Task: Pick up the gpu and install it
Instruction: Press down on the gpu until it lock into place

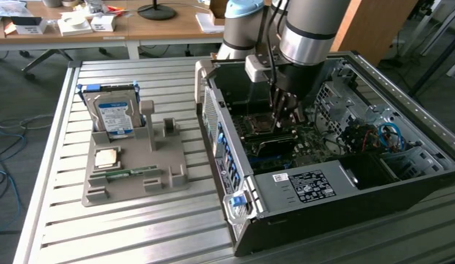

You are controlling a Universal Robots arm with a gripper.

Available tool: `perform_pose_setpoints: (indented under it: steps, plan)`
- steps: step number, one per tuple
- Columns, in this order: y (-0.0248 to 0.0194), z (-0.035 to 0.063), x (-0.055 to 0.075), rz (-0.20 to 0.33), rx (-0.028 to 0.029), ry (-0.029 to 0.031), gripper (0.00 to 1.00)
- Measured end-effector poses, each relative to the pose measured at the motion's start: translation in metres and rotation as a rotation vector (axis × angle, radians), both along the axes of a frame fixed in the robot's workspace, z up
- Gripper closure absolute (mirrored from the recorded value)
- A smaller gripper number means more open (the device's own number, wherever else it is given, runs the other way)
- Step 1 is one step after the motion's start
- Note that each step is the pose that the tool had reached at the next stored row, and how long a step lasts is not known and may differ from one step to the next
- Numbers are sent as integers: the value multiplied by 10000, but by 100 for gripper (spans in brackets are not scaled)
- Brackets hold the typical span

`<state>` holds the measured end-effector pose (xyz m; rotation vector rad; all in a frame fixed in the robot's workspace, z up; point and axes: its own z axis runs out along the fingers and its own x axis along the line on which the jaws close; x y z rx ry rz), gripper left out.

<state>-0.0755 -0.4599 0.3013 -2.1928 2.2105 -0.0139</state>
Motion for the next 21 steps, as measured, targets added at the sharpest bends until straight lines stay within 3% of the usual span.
perform_pose_setpoints:
  steps: [13,17,21]
  plan:
    - [14,-104,-55,-66,-10,3,89]
    - [15,-129,-57,-126,-20,98,89]
    - [20,-135,-55,-127,-17,103,89]
